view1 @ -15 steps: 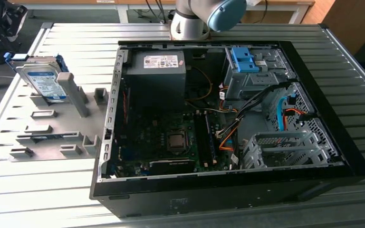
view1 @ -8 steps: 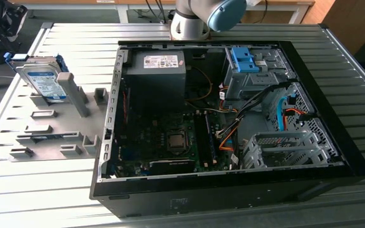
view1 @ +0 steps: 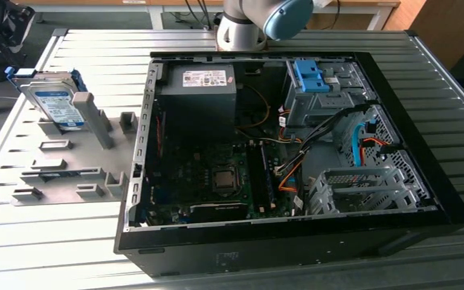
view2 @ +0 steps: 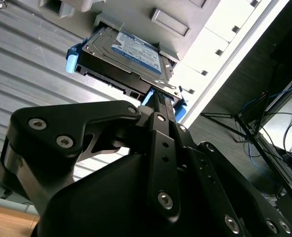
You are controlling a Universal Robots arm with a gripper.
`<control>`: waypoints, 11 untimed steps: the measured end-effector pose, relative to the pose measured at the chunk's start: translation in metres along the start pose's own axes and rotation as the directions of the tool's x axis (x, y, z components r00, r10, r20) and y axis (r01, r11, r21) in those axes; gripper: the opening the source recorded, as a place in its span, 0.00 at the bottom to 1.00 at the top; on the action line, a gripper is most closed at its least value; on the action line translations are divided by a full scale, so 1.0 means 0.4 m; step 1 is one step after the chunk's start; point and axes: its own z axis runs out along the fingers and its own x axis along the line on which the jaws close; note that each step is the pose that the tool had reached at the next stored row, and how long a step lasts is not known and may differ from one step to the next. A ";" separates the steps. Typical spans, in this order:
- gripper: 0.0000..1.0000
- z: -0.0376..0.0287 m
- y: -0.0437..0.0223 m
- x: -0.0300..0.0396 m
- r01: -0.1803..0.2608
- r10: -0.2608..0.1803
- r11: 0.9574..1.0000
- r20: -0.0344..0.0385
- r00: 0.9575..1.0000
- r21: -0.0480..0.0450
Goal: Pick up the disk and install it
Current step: 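Pick up the disk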
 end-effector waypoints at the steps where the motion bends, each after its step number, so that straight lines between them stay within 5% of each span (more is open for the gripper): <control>1: 0.11 0.000 0.000 0.000 0.002 -0.002 1.000 0.000 1.000 0.000; 11: 0.11 0.000 0.000 0.000 0.030 -0.030 1.000 -0.001 1.000 0.001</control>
